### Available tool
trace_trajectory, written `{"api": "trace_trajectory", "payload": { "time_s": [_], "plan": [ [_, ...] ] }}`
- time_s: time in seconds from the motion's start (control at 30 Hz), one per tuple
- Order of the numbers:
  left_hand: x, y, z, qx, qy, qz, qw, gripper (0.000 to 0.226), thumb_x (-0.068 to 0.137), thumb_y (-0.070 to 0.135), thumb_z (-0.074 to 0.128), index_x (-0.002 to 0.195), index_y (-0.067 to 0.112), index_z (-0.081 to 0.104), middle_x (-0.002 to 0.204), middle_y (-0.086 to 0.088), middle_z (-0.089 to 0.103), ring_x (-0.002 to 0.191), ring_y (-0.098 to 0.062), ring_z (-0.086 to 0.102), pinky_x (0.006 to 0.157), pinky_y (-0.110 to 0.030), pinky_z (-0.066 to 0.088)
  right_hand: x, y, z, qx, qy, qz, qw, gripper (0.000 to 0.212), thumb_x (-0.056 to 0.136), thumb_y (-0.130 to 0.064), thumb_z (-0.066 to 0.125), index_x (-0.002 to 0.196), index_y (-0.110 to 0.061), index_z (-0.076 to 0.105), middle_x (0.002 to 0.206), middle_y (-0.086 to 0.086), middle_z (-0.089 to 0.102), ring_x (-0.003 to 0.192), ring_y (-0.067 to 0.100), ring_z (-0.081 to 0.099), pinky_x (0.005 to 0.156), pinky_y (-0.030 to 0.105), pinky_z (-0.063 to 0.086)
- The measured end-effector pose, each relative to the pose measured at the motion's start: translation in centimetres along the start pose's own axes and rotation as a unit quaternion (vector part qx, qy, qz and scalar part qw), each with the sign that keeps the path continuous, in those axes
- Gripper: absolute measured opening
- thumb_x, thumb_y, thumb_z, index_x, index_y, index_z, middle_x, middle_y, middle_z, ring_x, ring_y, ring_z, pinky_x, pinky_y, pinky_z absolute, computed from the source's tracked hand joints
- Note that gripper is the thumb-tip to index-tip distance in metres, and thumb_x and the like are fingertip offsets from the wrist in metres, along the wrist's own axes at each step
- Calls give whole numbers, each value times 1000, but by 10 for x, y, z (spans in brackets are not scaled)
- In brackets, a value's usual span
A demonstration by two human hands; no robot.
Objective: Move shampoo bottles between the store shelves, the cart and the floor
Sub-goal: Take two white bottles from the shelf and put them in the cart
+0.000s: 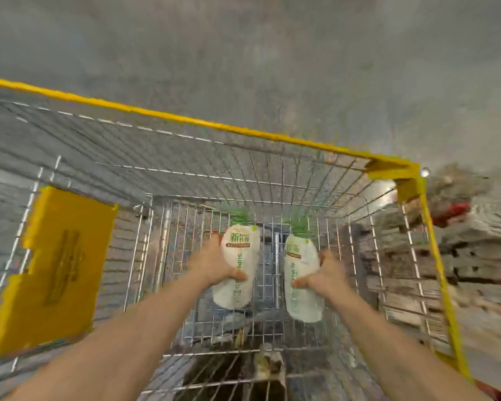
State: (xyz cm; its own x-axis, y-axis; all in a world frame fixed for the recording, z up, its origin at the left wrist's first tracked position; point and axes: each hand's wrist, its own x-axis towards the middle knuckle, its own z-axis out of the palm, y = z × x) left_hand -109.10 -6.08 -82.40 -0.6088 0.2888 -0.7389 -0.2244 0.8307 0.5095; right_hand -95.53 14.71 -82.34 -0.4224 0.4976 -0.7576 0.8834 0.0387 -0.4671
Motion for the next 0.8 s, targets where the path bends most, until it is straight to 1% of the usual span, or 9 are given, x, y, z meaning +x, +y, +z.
{"api": "trace_trajectory", "payload": {
  "time_s": [0.07, 0.17, 0.2, 0.3, 0.4, 0.47, 0.53, 0.67, 0.8],
  "plan": [
    [29, -11, 15, 21, -20, -15, 999, 92, 32, 37, 95, 107, 23, 44, 102, 2, 65, 92, -22, 64, 81, -44, 56, 25, 9, 13, 14, -11, 40, 999, 72, 54, 1, 87, 106, -14, 39, 103, 4, 57, 87, 24, 57, 72, 37, 52],
    [58, -20, 33, 36, -51, -46, 997, 88, 41, 29, 95, 113, 21, 45, 105, 1, 65, 96, -24, 64, 83, -44, 56, 51, 16, 25, 20, -19, 70, 997, 69, 58, 2, 84, 108, -15, 39, 99, 2, 55, 77, 20, 57, 55, 28, 50],
    [65, -23, 38, 38, -59, -56, 996, 87, 42, 29, 95, 113, 21, 45, 105, 1, 66, 96, -24, 64, 84, -45, 56, 58, 19, 28, 25, -20, 76, 997, 67, 58, 1, 84, 106, -15, 40, 98, 3, 56, 75, 19, 57, 54, 27, 50],
    [80, -31, 49, 36, -83, -66, 994, 77, 45, 27, 94, 105, 24, 46, 104, 3, 65, 96, -23, 63, 87, -46, 54, 72, 27, 37, 49, -30, 96, 994, 64, 54, -3, 87, 101, -14, 44, 101, 5, 61, 82, 24, 62, 67, 39, 57],
    [89, -38, 56, 33, -109, -75, 991, 72, 47, 30, 92, 106, 24, 52, 112, -1, 65, 101, -25, 62, 91, -48, 52, 79, 37, 44, 57, -51, 100, 992, 69, 48, -9, 90, 103, -17, 48, 108, 4, 63, 94, 30, 64, 81, 52, 55],
    [95, -42, 59, 58, -105, -81, 989, 84, 40, 42, 90, 114, 25, 53, 126, -8, 56, 113, -30, 56, 98, -52, 47, 79, 40, 45, 23, -48, 77, 996, 70, 49, -17, 91, 105, -24, 50, 112, 3, 59, 99, 29, 61, 86, 52, 53],
    [99, -43, 61, 96, -95, -92, 987, 94, 43, 43, 90, 126, 23, 49, 135, -13, 44, 124, -37, 46, 104, -56, 39, 74, 36, 44, -31, -41, 60, 997, 77, 49, -26, 90, 116, -24, 51, 119, 5, 56, 102, 28, 59, 88, 49, 52],
    [87, -30, 57, 94, -80, -104, 987, 101, 53, 36, 90, 136, 16, 36, 126, -11, 53, 113, -33, 55, 96, -52, 48, 54, 25, 38, -96, -39, 29, 994, 74, 67, -19, 84, 129, -13, 45, 126, 9, 55, 110, 28, 57, 90, 41, 50],
    [56, -5, 38, 136, -72, -73, 985, 96, 66, 29, 85, 140, 7, 28, 125, -11, 56, 109, -30, 58, 90, -41, 52, 23, 14, 24, -102, -31, 22, 994, 73, 71, -20, 80, 134, -16, 43, 131, 5, 52, 114, 23, 55, 92, 35, 49]
  ]
}}
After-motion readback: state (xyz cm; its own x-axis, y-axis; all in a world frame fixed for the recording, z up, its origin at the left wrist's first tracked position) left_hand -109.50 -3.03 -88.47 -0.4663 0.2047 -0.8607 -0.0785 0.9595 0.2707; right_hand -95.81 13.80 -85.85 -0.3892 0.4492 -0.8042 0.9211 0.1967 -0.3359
